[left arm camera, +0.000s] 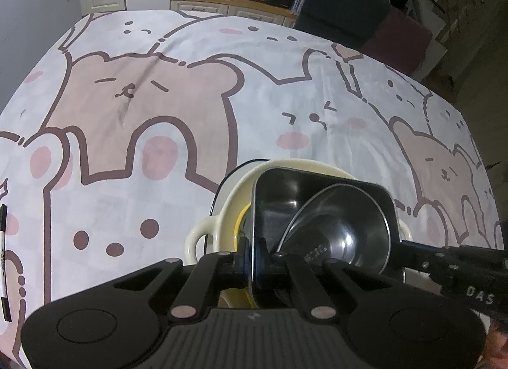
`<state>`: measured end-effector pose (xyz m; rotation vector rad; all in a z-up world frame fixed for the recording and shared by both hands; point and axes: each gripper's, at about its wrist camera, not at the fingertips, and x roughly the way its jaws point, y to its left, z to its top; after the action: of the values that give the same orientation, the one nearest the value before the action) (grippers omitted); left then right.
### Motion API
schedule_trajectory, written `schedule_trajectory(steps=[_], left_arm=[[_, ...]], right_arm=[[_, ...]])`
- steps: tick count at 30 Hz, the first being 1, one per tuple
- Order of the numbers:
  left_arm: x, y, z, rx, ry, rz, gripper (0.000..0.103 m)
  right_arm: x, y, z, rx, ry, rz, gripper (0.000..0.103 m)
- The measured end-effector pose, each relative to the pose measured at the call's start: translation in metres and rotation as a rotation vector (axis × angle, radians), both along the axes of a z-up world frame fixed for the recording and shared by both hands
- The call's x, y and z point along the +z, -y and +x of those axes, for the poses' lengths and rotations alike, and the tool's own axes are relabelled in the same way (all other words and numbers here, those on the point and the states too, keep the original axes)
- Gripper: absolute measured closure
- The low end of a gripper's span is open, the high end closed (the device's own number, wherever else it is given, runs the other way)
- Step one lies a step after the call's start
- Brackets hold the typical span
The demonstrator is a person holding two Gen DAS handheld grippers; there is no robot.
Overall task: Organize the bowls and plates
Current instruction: 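Lower the steel stack into the cream bowl, adjusting its position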
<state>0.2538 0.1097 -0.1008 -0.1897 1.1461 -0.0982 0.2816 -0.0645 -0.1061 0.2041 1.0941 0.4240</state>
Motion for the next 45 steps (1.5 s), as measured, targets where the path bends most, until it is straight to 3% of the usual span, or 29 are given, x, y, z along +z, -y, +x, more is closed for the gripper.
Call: schedule_trajectory(steps=[40,45], left_arm=[[0.0015,0.0007,-0.0019,-0.006,0.004,0.0,0.099],[-0.0013,-0.0049,-0.0012,0.014,-0.002,-0.045,0.099]], right_arm=[[0.0013,0.0044,0.0001,-0.006,-0.011,0.032,0.089],[-0.0009,-0.0007,0.0021,0.001,-0.007,0.011,0.091]])
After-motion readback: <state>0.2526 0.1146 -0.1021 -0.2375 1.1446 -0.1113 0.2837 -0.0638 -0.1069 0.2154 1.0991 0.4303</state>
